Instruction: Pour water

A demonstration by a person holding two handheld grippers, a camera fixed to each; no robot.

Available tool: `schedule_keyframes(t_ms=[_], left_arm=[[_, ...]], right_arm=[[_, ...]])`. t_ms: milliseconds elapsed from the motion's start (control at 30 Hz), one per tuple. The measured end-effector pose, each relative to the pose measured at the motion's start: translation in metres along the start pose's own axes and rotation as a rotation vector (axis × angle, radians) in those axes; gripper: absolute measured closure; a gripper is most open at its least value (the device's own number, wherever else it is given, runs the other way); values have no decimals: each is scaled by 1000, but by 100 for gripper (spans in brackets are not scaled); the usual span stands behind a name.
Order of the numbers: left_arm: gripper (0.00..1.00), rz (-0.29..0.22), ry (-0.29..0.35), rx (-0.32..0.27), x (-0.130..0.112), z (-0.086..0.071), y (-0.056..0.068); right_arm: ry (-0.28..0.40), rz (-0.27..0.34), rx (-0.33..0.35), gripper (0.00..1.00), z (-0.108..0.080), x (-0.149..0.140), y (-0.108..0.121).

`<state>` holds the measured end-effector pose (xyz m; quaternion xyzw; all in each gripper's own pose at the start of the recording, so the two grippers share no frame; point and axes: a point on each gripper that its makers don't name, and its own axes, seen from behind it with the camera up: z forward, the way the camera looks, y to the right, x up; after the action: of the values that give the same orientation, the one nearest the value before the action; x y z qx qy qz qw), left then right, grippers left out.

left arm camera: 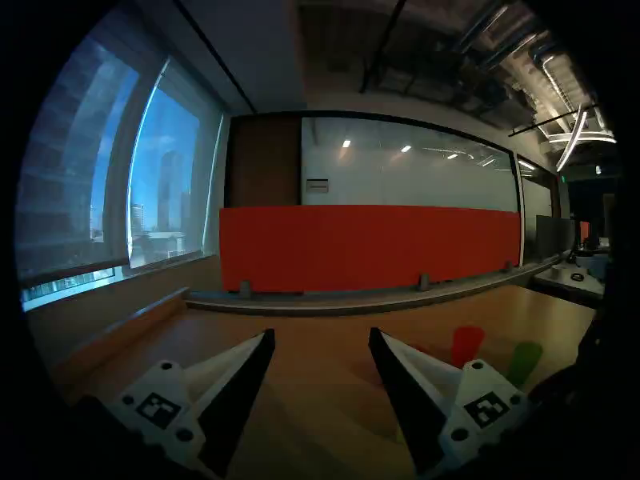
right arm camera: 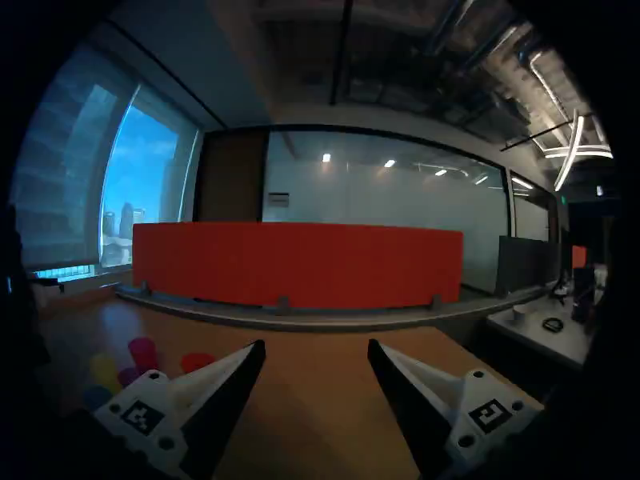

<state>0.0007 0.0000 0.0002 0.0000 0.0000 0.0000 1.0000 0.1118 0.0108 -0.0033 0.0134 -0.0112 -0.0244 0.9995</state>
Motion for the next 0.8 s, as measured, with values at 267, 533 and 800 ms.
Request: schedule_keyframes(t_ms=[267, 533, 800], left_arm=[[13, -5, -18, -16, 33, 9, 4], [13, -41, -27, -45, 59, 16, 8], [13, -21, -34, -102, 68, 19, 21]], right_arm=[[-21, 1, 39, 1, 3, 36, -11], [-34, 13, 56, 1, 9, 59, -13], [-52, 7, 137, 1, 9, 59, -25]])
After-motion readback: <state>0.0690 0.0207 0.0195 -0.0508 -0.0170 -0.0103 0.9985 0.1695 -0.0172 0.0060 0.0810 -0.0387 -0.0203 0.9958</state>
